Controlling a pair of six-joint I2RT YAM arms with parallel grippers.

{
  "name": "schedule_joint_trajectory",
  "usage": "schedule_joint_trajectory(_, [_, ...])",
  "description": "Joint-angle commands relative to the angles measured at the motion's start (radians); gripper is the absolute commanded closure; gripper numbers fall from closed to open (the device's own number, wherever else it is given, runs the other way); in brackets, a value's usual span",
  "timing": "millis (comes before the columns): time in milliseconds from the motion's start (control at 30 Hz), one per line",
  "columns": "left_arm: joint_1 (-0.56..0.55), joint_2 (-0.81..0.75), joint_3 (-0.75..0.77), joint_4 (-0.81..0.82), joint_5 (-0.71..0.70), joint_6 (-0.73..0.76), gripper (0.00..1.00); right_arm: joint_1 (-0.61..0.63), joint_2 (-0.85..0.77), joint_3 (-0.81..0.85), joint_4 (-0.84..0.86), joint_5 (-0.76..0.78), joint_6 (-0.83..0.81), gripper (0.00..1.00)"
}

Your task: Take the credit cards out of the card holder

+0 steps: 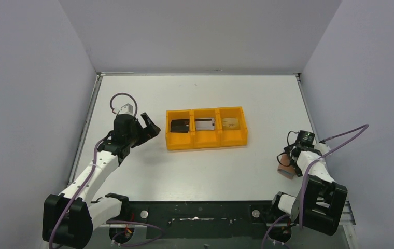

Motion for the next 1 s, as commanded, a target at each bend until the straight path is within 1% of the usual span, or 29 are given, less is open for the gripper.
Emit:
schedule_joint_trajectory(0, [0.011, -0.021, 0.025, -0.010, -0.004, 0.030, 0.06, 0.020, 0.003, -0.059, 0.066, -0.168, -0.074, 0.24])
schedule_joint_trajectory(67, [0.011, -0.025, 0.026, -0.014, -0.002, 0.031, 0.06, 0.040, -0.048, -0.080, 0.087, -0.189, -0.080, 0.29])
schedule_joint_trajectory(167, [0.011, -0.031, 0.022, -0.010, 0.006, 0.029, 0.06, 0.081, -0.118, -0.117, 0.110, -0.245, -0.084, 0.34])
schedule_joint_trajectory(333, [0.012, -0.034, 0.023, 0.000, 0.022, 0.037, 0.06, 0.224, -0.186, -0.147, 0.098, -0.259, -0.049, 0.38])
schedule_joint_trajectory(500, [0.014, -0.039, 0.021, -0.014, 0.043, 0.067, 0.07, 0.394, -0.180, -0.163, 0.051, -0.247, 0.035, 0.38])
schedule_joint_trajectory(700, [0.015, -0.081, 0.008, -0.017, 0.057, 0.081, 0.07, 0.706, -0.151, -0.165, 0.077, -0.218, 0.171, 0.35])
schedule_joint_trajectory(833, [0.015, -0.110, 0.008, -0.026, 0.087, 0.072, 0.07, 0.892, -0.132, -0.146, 0.063, -0.135, 0.314, 0.35])
schedule_joint_trajectory(967, [0.016, -0.170, -0.058, -0.015, 0.128, 0.035, 0.07, 1.081, -0.107, -0.120, 0.099, -0.057, 0.409, 0.33])
